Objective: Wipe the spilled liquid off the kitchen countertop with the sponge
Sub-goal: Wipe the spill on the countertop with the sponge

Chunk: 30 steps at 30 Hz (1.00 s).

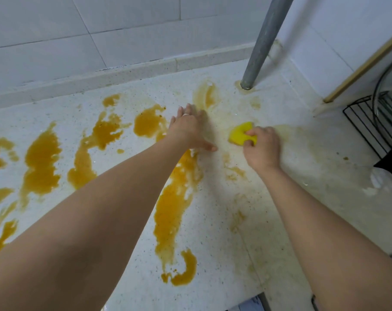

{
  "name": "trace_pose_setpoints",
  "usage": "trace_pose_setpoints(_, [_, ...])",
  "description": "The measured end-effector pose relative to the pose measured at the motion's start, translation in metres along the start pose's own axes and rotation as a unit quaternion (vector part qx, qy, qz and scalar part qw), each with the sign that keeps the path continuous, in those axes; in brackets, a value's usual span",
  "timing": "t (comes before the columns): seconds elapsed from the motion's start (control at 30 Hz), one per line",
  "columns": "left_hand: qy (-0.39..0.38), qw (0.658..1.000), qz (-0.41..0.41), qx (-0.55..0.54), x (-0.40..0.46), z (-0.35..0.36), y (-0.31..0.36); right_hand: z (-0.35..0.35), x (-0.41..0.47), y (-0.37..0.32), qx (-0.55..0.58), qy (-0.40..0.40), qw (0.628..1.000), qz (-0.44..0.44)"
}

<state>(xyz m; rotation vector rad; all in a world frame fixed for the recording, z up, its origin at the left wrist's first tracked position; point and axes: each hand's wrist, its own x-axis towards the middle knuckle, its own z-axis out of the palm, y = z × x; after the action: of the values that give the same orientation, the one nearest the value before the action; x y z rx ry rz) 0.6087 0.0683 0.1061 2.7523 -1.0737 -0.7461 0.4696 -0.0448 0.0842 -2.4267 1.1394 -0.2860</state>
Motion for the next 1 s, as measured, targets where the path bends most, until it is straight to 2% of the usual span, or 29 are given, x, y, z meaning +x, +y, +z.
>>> trace_pose_setpoints(0.07, [-0.009, 1.0, 0.011, 0.011, -0.008, 0.008, 0.007, -0.001, -0.009, -0.002, -0.002, 0.005, 1.0, 0.025])
trace_pose_setpoints(0.17, [-0.014, 1.0, 0.011, 0.02, -0.013, 0.018, 0.01, 0.015, -0.038, -0.016, 0.03, -0.056, 0.992, -0.106])
trace_pose_setpoints(0.2, [-0.017, 1.0, 0.015, 0.022, -0.014, 0.018, 0.008, 0.013, -0.039, -0.012, 0.02, -0.057, 0.992, -0.113])
trace_pose_setpoints(0.33, [-0.031, 0.999, 0.03, 0.021, -0.019, 0.017, -0.002, -0.013, -0.027, 0.015, -0.028, 0.008, 0.999, 0.044])
trace_pose_setpoints(0.37, [-0.03, 0.999, 0.031, 0.021, -0.019, 0.017, -0.003, -0.011, -0.035, 0.01, -0.025, 0.0, 0.999, 0.036])
trace_pose_setpoints(0.43, [-0.025, 0.999, 0.033, 0.023, -0.019, 0.018, -0.003, 0.002, -0.059, -0.009, 0.008, -0.046, 0.997, -0.061])
trace_pose_setpoints(0.5, [-0.02, 0.999, 0.033, 0.022, -0.019, 0.019, -0.002, 0.014, -0.071, -0.012, 0.006, -0.059, 0.992, -0.112])
trace_pose_setpoints(0.53, [-0.02, 0.999, 0.033, 0.022, -0.019, 0.02, -0.003, 0.009, -0.067, -0.008, -0.014, -0.043, 0.995, -0.084])
trace_pose_setpoints(0.63, [-0.022, 0.999, 0.036, 0.021, -0.02, 0.019, -0.005, -0.009, -0.051, 0.012, -0.048, 0.012, 0.995, 0.087])
trace_pose_setpoints(0.67, [-0.022, 0.999, 0.037, 0.02, -0.02, 0.019, -0.005, -0.008, -0.053, 0.011, -0.046, 0.008, 0.995, 0.09])
trace_pose_setpoints(0.8, [-0.02, 0.999, 0.037, 0.015, -0.02, 0.02, -0.005, 0.006, -0.079, -0.011, 0.005, -0.072, 0.994, -0.077])
trace_pose_setpoints(0.83, [-0.021, 0.999, 0.038, 0.015, -0.02, 0.02, -0.005, 0.002, -0.077, -0.008, -0.014, -0.065, 0.995, -0.07])
trace_pose_setpoints(0.93, [-0.025, 0.999, 0.041, 0.014, -0.02, 0.021, -0.006, -0.022, -0.064, 0.02, -0.092, 0.012, 0.993, 0.072])
trace_pose_setpoints(0.97, [-0.024, 0.999, 0.041, 0.013, -0.02, 0.02, -0.006, -0.024, -0.065, 0.022, -0.094, 0.024, 0.991, 0.094])
trace_pose_setpoints(1.0, [-0.024, 0.999, 0.041, 0.012, -0.019, 0.02, -0.006, -0.022, -0.068, 0.017, -0.074, 0.016, 0.994, 0.08])
